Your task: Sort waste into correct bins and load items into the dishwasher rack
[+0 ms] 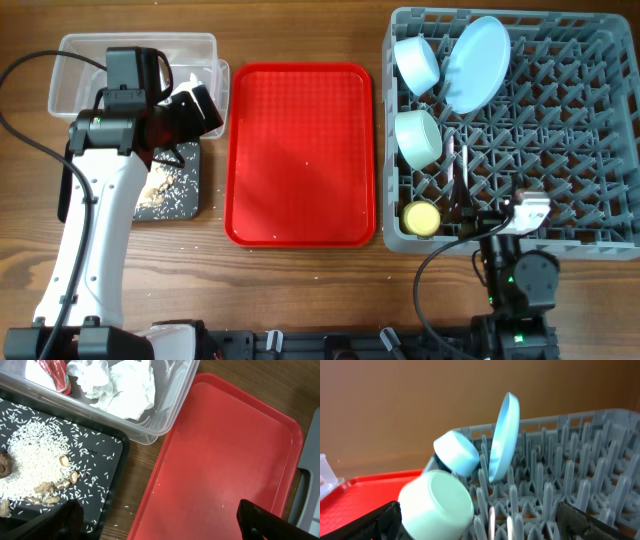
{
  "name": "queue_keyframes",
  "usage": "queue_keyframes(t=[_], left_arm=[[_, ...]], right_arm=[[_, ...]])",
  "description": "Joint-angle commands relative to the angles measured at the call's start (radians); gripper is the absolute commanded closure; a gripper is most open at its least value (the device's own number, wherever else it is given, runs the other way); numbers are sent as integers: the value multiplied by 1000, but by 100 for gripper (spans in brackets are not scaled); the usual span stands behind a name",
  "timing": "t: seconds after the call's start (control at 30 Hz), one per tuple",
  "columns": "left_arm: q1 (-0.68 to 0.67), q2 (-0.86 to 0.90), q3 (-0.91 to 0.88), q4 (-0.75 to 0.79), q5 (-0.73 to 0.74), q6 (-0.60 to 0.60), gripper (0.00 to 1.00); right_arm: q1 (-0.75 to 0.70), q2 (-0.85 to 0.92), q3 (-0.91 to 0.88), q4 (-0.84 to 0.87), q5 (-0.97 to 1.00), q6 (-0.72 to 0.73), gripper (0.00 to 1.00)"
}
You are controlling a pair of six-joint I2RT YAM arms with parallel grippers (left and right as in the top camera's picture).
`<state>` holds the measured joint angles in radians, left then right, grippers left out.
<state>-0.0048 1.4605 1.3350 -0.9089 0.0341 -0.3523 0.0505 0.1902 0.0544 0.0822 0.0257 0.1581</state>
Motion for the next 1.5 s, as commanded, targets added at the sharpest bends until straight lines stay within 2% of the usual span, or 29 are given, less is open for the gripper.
queue_keyframes(t=[0.0, 0.13, 1.27, 1.37, 1.47], left_arm=[[-3, 0, 11, 2, -9, 8, 0], [-3, 0, 11, 2, -10, 8, 0], [-4, -9, 11, 3, -9, 8, 0], [-5, -61, 0, 43, -9, 9, 0], [-5, -154, -63, 167, -8, 8, 0]], right_arm=[[-2, -120, -49, -50, -51, 37, 0], [-2, -187, -49, -82, -85, 32, 0], [-2, -176, -49, -80, -84, 32, 0], [-2, -176, -49, -80, -84, 32, 0], [-2, -176, -49, -80, -84, 33, 0]])
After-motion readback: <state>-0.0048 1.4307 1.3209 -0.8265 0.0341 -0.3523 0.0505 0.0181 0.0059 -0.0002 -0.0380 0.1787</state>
